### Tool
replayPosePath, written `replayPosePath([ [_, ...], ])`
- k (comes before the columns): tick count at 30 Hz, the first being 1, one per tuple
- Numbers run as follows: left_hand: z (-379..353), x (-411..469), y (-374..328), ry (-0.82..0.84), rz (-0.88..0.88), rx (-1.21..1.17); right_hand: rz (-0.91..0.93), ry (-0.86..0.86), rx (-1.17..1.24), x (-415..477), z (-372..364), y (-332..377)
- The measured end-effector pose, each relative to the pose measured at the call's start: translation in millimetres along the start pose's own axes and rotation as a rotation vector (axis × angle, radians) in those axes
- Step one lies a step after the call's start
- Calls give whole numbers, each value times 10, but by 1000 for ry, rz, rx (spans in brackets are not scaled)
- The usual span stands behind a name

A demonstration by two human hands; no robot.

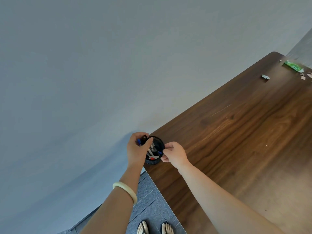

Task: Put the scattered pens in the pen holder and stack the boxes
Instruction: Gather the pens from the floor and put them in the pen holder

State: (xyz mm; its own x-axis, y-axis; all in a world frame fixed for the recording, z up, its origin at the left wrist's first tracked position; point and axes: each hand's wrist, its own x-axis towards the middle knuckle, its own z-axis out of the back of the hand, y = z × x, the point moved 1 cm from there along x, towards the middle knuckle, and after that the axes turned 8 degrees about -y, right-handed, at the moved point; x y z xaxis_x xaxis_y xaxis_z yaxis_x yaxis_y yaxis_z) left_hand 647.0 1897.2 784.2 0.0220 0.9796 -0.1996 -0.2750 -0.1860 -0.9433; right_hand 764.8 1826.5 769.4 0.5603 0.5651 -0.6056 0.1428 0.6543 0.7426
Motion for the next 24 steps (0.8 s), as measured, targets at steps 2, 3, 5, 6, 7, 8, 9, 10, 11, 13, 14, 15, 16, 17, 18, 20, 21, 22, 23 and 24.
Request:
replayPosePath([
  [2,19,-4,-1,-8,12,-49,5,-6,-12,7,10,2],
  [3,29,-1,-2,-9,26,-76,7,-9,-16,11,14,3],
  [5,55,1,5,-14,38,-89,10,-7,-18,15,19,0],
  [6,68,0,19,-17,43,-82,11,-4,-20,15,20,-2],
  [7,81,-6,34,-20,49,-79,12,-1,-23,11,23,-1],
  [8,92,-16,48,-23,58,-80,14,-1,-26,13,26,-4],
  [9,104,-25,60,-24,68,-85,18,-2,-27,14,30,-6],
  [10,118,-37,66,-24,77,-92,25,-3,-27,13,39,-6],
  [11,130,-49,63,-23,86,-98,37,-6,-28,5,53,-2],
  [13,162,-67,47,-21,101,-104,71,-11,-34,-27,87,21],
  [14,181,-80,29,-22,105,-100,91,-16,-38,-50,107,35],
  [15,205,-95,7,-23,107,-95,116,-27,-44,-80,129,54],
  [16,230,-111,-21,-27,103,-92,147,-41,-59,-111,152,77],
  [17,259,-134,-54,-34,97,-90,184,-53,-80,-156,181,117],
  [18,294,-153,-85,-43,91,-85,220,-61,-98,-202,209,165],
  [20,373,-221,-153,-58,75,-71,285,-56,-104,-309,248,271],
  [21,420,-265,-180,-63,66,-68,314,-44,-94,-368,254,323],
  [22,476,-314,-197,-71,58,-68,339,-28,-82,-424,248,370],
  [23,542,-370,-210,-86,55,-71,365,-8,-69,-478,227,404],
  [24,626,-434,-203,-105,55,-76,383,10,-58,-532,188,426],
])
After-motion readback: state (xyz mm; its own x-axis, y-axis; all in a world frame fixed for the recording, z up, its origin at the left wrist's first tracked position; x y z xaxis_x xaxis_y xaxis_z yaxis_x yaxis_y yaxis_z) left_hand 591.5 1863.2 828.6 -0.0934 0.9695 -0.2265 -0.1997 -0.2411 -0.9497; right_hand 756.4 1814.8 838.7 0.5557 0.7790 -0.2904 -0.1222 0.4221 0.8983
